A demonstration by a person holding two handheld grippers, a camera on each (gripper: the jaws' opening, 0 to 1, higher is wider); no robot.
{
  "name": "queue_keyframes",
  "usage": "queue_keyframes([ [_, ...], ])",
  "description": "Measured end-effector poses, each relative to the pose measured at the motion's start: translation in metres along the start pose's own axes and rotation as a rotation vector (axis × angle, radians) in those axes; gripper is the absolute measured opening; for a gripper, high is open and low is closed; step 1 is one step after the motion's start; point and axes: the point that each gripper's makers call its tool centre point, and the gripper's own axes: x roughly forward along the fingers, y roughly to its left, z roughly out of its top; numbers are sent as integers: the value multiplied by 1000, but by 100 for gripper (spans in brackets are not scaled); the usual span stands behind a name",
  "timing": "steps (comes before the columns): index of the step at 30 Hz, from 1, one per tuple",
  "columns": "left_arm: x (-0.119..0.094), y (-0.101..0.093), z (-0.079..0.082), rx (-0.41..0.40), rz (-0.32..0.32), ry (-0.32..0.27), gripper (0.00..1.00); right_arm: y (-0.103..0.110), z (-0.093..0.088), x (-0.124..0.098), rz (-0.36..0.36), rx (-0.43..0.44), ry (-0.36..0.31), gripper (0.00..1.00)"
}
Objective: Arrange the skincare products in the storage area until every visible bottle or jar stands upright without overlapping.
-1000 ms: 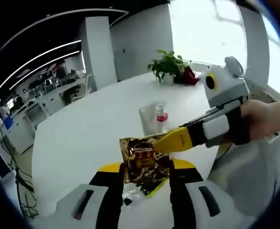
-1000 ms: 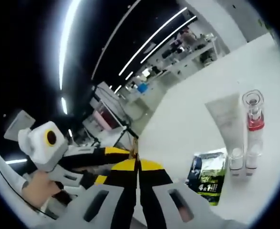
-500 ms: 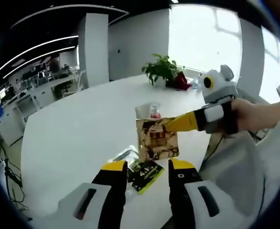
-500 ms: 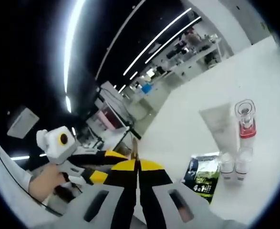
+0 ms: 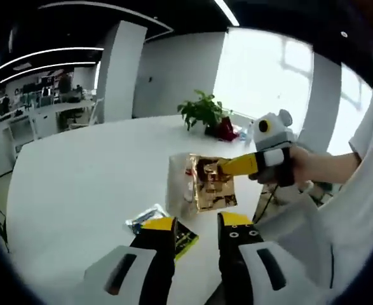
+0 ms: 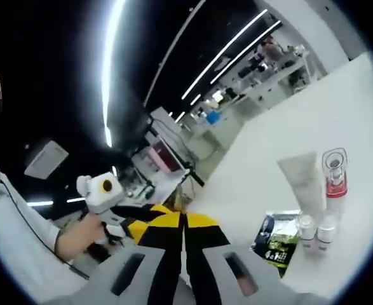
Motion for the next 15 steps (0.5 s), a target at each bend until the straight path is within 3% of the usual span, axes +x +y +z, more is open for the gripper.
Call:
queue_keyframes([
  [3, -2, -2, 6, -83, -32, -68, 19, 4, -2, 1, 19, -2, 16, 1],
  [9, -5, 0, -3, -90, -36, -50, 15, 10, -3, 4, 50, 7, 36, 1],
  [15, -7, -1, -2, -121, -52, -77, 9, 15, -8, 9, 66, 14, 53, 1],
])
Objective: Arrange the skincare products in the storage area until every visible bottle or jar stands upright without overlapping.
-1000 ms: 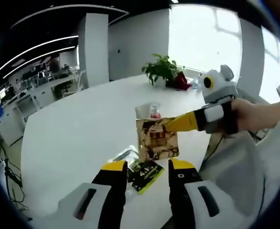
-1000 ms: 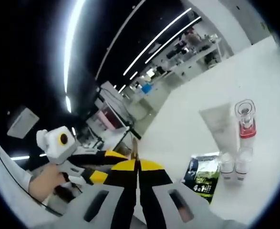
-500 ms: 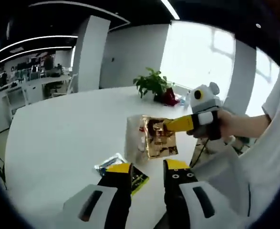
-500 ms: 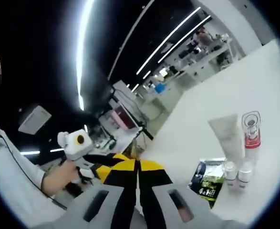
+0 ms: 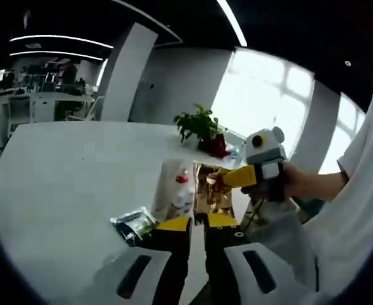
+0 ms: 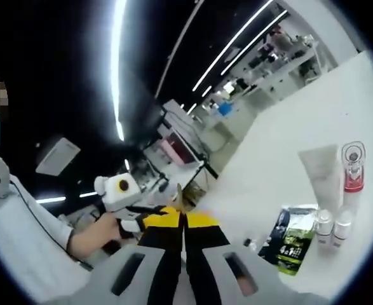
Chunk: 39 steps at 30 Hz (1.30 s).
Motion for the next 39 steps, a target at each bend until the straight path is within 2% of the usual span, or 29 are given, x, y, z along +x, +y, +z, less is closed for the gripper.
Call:
queue_keyframes([
  [7, -2, -4, -1, -23, 4, -7, 6, 4, -2, 1, 2, 6, 4, 1],
  [9, -2, -6, -2, -48, 5, -15, 5, 4, -3, 1, -5, -16, 5, 1],
  [14, -4, -7, -5, -131, 28, -44, 5, 2, -2, 0, -25, -49, 8, 3],
  [17, -6, -6, -3, -217, 40, -86, 4, -5, -5, 1, -82, -100, 39, 6],
  [23, -11, -9, -8, -282, 56, -116, 4, -1, -9, 2, -120, -154, 71, 12],
  [26, -13, -10, -13, -310, 56, -116, 4, -2, -9, 2, -142, -185, 84, 12],
  [31, -19, -11, -19, -346, 66, -109, 4, -7, -1, 3, -161, -203, 66, 11],
  [39, -24, -11, -24, -374, 75, -117, 4, -7, -4, 11, -169, -256, 108, 9],
])
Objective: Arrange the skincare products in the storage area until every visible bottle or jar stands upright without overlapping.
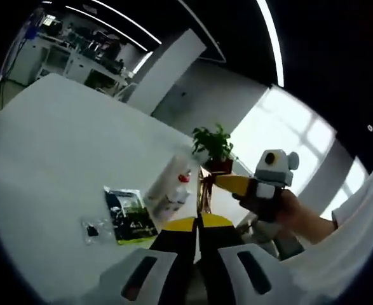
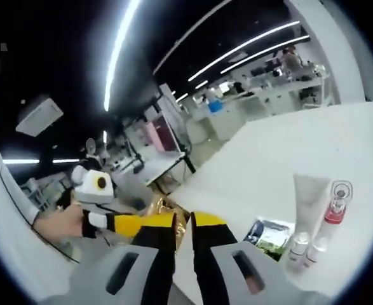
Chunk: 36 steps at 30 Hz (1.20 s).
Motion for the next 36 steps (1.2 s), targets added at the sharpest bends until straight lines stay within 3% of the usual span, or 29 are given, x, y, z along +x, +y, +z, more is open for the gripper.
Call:
queue_keyframes([
  [6, -5, 10, -2, -32, 7, -11, 4, -1, -7, 9, -21, -46, 55, 5],
  [19, -7, 38, -4, -124, 66, -29, 4, 1, -12, 41, -139, -379, 220, 1],
  [25, -6, 62, -3, -160, 129, -23, 4, -7, -13, 61, -160, -421, 272, 1],
  [36, 5, 104, -15, -186, 219, 55, 4, -32, -40, 93, -219, -387, 353, 1],
])
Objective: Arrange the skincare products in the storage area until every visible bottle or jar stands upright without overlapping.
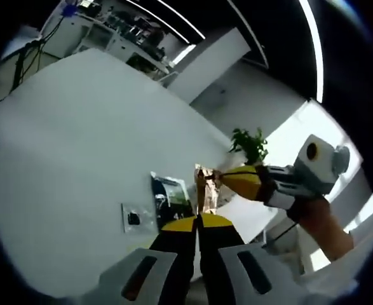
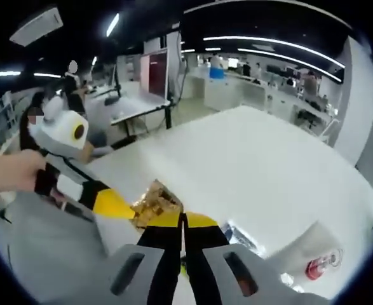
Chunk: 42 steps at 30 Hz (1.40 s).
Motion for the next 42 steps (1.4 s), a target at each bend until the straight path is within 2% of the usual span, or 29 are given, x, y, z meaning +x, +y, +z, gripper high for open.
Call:
queue_keyframes([
  [7, 15, 24, 6, -11, 23, 32, 4, -11, -10, 25, -25, 10, 40, 1],
  [11, 25, 29, 7, -11, 33, 47, 4, -20, -13, 35, -37, 4, 55, 1],
  [20, 52, 57, 16, -30, 51, 87, 4, -44, -26, 64, -55, 12, 106, 1],
  [24, 63, 65, 15, -39, 57, 107, 4, -49, -34, 76, -61, -6, 131, 1],
  [42, 106, 109, 9, -86, 101, 198, 4, -76, -66, 128, -47, 11, 230, 1],
])
